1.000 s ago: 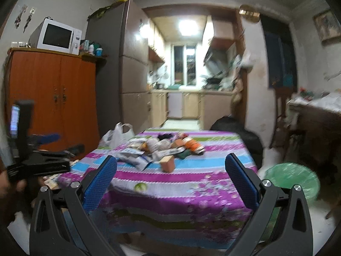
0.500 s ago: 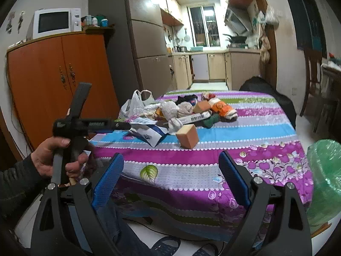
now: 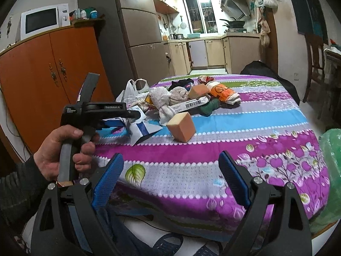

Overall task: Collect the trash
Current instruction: 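Grasp the white medicine box with the left gripper while the right gripper grasps the beige sponge cube, then carry both items over the green bin and open both grippers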

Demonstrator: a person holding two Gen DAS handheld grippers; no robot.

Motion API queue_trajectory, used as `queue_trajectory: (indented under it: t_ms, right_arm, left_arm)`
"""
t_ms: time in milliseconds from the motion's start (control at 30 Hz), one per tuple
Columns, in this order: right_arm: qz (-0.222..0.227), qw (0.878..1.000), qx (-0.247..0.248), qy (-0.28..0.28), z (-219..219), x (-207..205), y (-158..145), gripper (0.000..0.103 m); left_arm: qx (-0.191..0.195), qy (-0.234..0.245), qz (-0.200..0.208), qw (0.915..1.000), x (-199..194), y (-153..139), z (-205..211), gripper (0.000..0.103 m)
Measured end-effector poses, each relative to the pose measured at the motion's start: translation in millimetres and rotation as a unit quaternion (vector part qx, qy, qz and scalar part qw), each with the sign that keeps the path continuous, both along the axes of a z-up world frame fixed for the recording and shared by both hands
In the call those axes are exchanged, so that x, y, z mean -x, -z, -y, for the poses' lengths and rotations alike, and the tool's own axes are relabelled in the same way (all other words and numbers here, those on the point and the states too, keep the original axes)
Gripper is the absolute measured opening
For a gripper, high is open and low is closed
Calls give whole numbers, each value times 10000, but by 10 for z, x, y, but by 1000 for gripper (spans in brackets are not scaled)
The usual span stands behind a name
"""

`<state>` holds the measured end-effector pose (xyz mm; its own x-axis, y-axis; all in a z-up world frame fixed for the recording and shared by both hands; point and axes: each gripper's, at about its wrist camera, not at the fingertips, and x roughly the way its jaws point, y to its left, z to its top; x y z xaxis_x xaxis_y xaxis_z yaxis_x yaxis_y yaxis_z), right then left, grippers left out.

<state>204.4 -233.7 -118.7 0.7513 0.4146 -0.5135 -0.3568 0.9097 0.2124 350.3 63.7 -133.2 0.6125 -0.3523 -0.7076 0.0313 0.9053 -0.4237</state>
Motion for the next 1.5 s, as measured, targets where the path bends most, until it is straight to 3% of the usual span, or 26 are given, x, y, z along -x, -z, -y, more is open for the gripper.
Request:
queue_trajectory:
  t_ms: [33,167,233,433,633,733,900,1100,1267,1500]
  right_arm:
    - [-13,10000,-21,-47,2,-55,-4,86]
    - [-177,9996,20,-220,-22,-373,-13,63]
    - [-289,9991,6,-320,-60,-543,-2,58]
    - [-559,9973,163,-437,-314,-961,63,57]
    - [-839,9944,634,-112,-478,-1230,253,57]
    - [-907,9935,684,14,-469,-1272,313,47]
    - [-835,9946,613,-25,-445,-1228,277,42]
    - [-383,9978,532,100,-296,-1016,-53,38]
    - [-3,9974,550,458,73,-804,-543,38]
    - [379,9877,607,1389,1006,-514,-1140,38]
  left_arm:
    - [-17,-4,61,10000,6,-15,1,55]
    - [-8,7,203,9998,96,-74,-45,46]
    - [-15,15,282,9996,161,-116,-58,44]
    - [149,97,430,9989,375,-186,-111,39]
    - [206,89,418,9989,448,-168,-165,37]
    - [155,61,489,9987,479,-220,-180,37]
    - [72,53,610,9981,509,-325,-168,37]
    - [-126,173,894,9958,578,-577,-17,37]
    - [-115,644,1254,9900,570,-976,392,37]
    - [-288,1650,1956,9663,567,-1620,1558,37]
